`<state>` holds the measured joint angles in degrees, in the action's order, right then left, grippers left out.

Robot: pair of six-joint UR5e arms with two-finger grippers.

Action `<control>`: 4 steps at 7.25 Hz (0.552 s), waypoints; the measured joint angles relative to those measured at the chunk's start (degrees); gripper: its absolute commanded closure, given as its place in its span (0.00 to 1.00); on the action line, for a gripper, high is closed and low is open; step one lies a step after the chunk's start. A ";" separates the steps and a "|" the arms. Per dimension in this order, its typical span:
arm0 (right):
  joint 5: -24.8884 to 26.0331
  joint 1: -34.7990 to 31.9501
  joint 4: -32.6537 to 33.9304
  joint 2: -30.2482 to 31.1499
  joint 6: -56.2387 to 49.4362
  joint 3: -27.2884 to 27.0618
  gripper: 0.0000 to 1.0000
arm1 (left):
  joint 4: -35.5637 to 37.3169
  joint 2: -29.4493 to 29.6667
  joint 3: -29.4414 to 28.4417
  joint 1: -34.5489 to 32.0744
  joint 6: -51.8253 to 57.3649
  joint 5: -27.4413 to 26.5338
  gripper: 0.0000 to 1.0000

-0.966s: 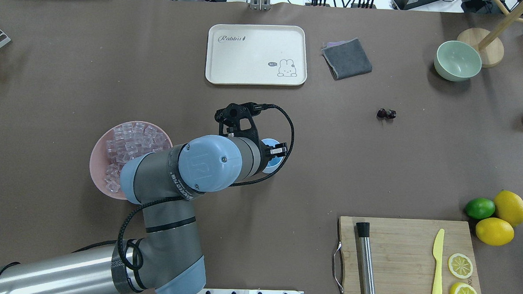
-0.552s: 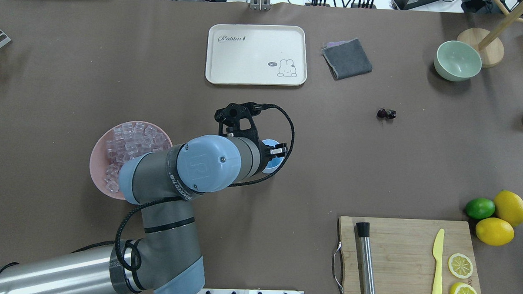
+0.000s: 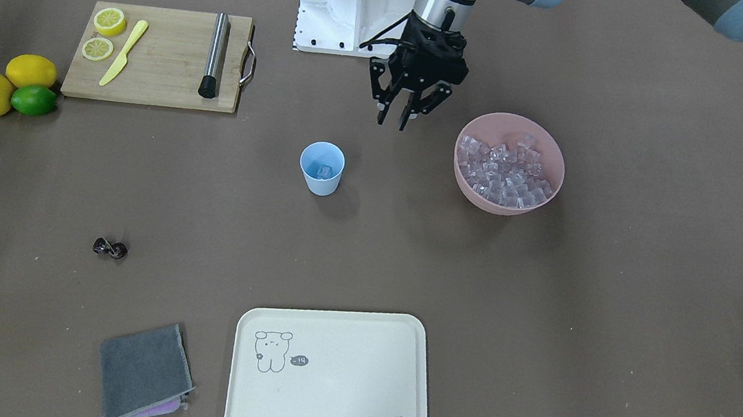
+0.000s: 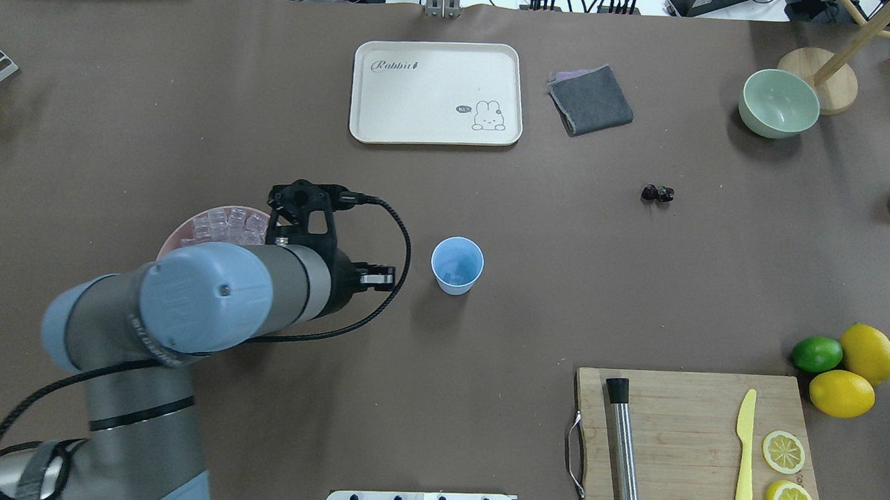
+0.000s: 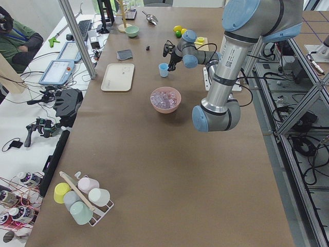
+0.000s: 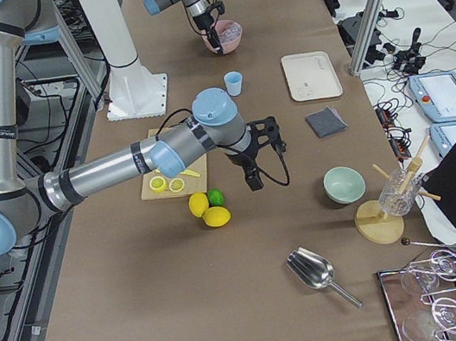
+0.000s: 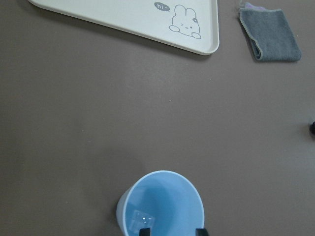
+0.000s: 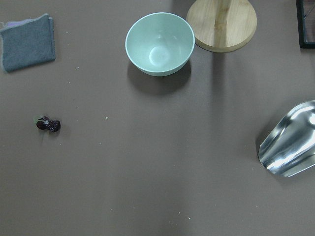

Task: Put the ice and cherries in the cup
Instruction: 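Move the left gripper back over the ice bowl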

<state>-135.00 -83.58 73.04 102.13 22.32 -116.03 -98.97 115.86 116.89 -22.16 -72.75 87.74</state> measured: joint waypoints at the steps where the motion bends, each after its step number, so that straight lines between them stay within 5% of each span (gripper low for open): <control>1: 0.00 0.06 0.00 0.00 0.00 0.04 0.00 | 2.25 -5.15 4.17 -1.93 5.32 2.46 0.55; 4: 0.00 0.27 0.00 0.00 0.10 0.19 0.00 | 3.62 -16.77 8.14 -6.36 22.84 5.57 0.50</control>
<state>-135.00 -83.32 73.04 102.13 22.42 -115.85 -95.35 99.09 125.03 -28.52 -49.91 93.31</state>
